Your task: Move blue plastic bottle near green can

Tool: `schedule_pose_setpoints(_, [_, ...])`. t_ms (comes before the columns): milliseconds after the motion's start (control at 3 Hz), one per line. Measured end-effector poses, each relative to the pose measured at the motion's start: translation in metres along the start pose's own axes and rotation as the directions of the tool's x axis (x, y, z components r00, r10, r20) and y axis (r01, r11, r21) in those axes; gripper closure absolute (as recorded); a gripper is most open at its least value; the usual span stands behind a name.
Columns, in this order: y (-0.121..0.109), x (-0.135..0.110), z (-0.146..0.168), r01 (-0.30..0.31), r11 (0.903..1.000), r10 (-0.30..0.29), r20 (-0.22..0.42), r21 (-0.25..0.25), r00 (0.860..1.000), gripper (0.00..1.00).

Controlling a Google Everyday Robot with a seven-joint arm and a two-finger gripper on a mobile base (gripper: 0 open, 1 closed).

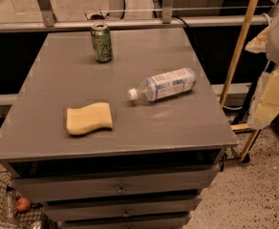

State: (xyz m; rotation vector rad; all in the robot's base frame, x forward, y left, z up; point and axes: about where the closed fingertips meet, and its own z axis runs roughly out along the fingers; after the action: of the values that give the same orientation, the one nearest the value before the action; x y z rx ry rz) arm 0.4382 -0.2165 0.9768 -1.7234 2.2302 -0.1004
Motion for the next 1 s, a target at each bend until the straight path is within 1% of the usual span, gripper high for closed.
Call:
schedule_pose_setpoints(333, [0.0,0.0,0.0,0.0,1.0,0.0,0.0,0.0,1.0,0.0])
schedule_pose_setpoints(667, [-0.002,-0.002,0.004,-0.004,1.0,0.004,0.023,0.002,1.0,0.0])
schedule_pose_setpoints(1000, [-0.022,-0.022,0.027,0.058,0.9983,-0.058,0.073,-0.008,0.996,0.0])
